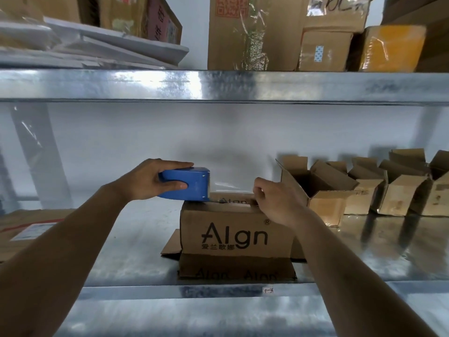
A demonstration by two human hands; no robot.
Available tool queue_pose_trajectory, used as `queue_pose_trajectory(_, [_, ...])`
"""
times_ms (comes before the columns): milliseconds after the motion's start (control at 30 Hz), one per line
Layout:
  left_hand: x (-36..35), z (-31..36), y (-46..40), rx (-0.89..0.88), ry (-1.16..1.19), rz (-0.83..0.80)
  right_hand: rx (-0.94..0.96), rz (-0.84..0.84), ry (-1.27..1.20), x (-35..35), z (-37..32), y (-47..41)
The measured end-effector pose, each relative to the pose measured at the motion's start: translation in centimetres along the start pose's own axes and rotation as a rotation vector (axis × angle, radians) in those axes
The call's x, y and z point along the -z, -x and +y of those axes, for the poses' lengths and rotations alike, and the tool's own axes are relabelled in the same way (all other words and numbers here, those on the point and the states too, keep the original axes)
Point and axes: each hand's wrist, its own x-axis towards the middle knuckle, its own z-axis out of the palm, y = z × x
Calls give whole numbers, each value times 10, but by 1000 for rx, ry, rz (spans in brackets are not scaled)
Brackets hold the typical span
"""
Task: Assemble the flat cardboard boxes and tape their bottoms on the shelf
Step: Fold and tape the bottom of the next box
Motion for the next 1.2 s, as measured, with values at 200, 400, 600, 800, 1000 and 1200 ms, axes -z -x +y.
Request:
queue_pose_trajectory(200, [6, -1, 11, 25, -72, 82, -17, -9, -96, -6, -9, -1])
queue_pose_trajectory(400, [19, 4, 10, 44, 102, 46, -41, -69, -120, 13, -10, 8])
queue_pose_trajectory(600, [34, -15, 24, 127, 150, 21, -49, -116, -131, 15, -9, 4])
queue_pose_trajectory(800, [46, -25, 32, 161, 99, 63, -83, -107, -167, 8, -5, 4])
queue_pose_trajectory(1000, [38, -8, 21, 92, -214, 159, -126, -62, -189, 4, -8, 3])
queue_pose_trajectory(1200, [28, 14, 3, 79, 8, 309, -149, -45, -263, -1, -11, 4])
